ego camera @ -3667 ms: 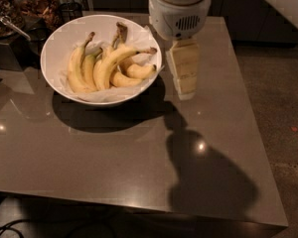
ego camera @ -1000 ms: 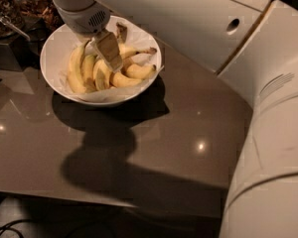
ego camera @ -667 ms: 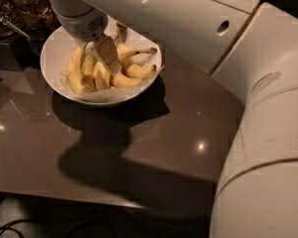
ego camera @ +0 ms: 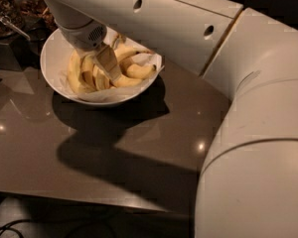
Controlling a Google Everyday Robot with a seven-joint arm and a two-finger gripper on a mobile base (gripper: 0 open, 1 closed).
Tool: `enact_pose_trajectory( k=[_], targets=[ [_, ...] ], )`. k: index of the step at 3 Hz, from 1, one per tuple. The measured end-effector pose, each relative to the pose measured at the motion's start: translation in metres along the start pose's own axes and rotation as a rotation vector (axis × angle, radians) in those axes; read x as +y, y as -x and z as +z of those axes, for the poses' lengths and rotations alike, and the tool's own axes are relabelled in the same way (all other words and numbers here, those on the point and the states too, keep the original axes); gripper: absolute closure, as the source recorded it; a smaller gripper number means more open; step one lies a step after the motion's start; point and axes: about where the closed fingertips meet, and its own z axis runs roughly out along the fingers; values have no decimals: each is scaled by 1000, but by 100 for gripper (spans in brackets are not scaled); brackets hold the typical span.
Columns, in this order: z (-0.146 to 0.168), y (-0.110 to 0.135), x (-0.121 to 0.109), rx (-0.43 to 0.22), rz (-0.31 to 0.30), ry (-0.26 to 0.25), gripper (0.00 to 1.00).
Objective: Pick banana from white bowl
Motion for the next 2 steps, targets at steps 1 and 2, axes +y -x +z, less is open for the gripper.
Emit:
enact_pose_trajectory(
  k=[1,2],
  targets=[
    [11,-1,0,4,-21,11,30],
    [23,-3,1,7,-35,26,30]
  ],
)
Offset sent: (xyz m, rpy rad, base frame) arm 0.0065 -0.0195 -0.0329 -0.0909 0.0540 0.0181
